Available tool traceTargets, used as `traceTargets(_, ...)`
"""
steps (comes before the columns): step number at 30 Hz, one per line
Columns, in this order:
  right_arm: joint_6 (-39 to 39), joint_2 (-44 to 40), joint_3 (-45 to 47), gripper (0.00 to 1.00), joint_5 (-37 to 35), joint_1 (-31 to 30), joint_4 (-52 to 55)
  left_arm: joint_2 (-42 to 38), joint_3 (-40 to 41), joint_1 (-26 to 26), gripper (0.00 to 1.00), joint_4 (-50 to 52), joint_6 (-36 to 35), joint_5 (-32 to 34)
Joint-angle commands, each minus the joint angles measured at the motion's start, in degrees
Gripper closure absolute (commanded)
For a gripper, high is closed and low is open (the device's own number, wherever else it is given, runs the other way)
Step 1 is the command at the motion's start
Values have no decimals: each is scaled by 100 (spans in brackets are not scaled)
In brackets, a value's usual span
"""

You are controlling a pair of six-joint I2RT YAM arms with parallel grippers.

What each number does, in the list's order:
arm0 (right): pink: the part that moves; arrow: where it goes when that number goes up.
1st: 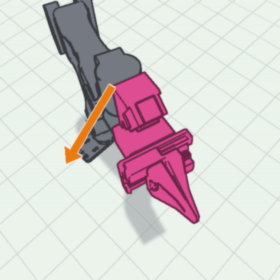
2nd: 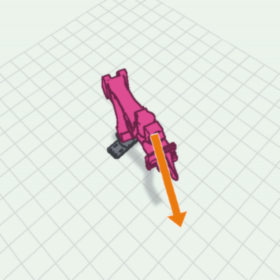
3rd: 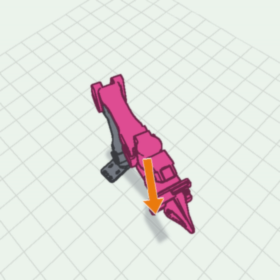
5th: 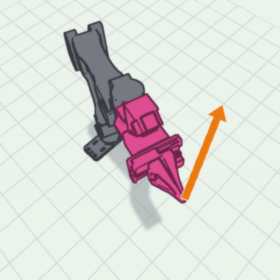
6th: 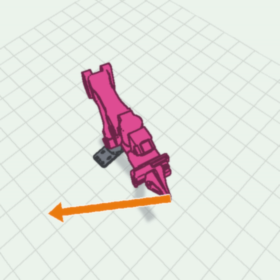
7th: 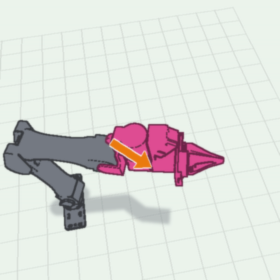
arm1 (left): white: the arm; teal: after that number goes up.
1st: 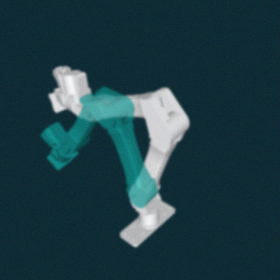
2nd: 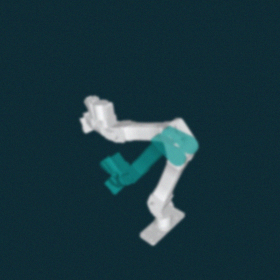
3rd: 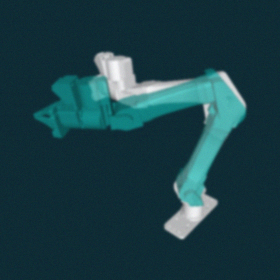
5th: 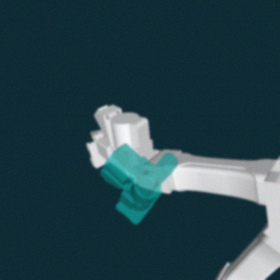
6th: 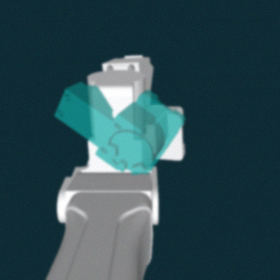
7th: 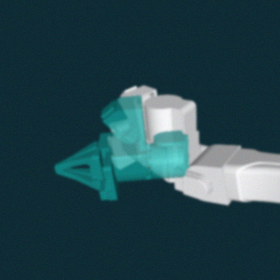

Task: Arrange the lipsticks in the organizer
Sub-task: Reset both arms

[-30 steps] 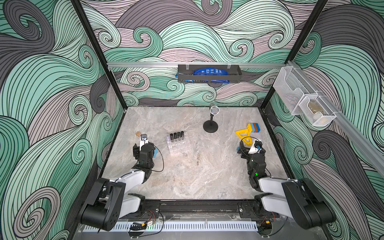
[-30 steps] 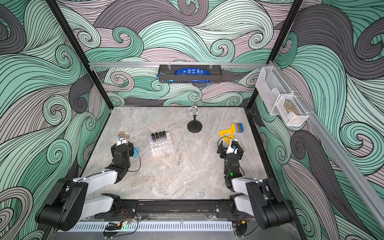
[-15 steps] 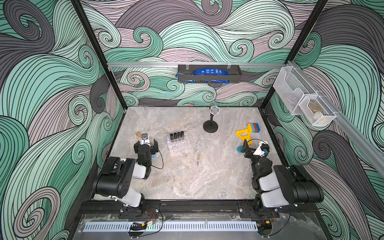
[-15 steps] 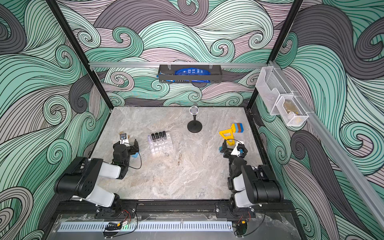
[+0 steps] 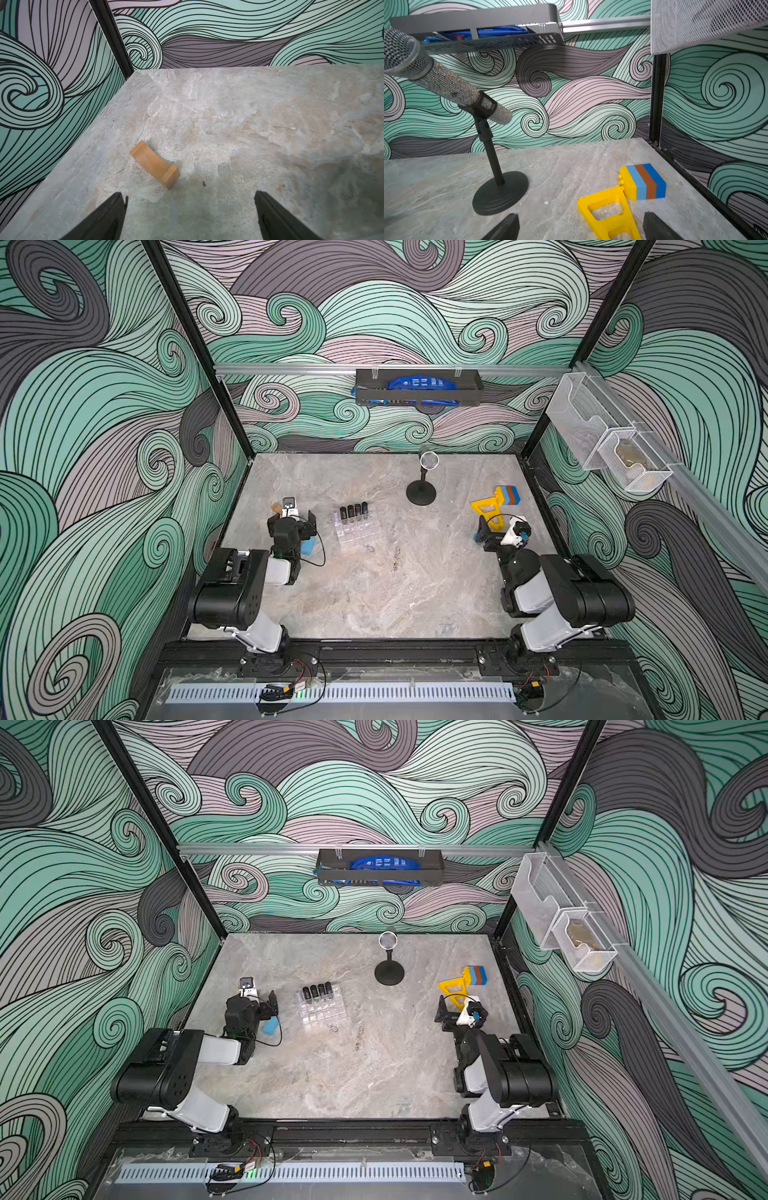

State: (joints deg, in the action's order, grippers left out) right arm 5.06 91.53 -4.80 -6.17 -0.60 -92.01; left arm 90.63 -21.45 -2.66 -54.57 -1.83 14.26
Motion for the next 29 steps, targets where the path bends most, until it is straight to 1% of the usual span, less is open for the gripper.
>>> traceTargets(1, -102, -65, -43, 1, 79, -32, -89, -7, -40, 21, 1, 77, 61, -133)
traceTargets(7, -136, -82, -87, 1, -40, -87, 24, -6, -30, 13, 1, 43, 60, -111)
traceTargets(23, -139, -82, -95, 1, -44, -88, 16, -9, -34, 19, 1, 57, 68, -116)
traceTargets(24, -142, -82, -88, 1, -46, -89, 16, -4, -41, 23, 1, 59, 25, -170)
traceTargets(25, -135, -82, -83, 1, -50, -89, 16, 10, -56, 26, 1, 56, -135, -413)
traceTargets(26, -137, -82, -82, 1, -45, -82, 12, 33, -127, 14, 1, 144, -280, -825)
traceTargets(27, -137, -83, -79, 1, -43, -88, 8, 8, -155, 39, 1, 271, -279, -951)
traceTargets(29, -134, -84, -78, 1, -40, -89, 8, 13, -154, 86, 1, 264, -122, -838)
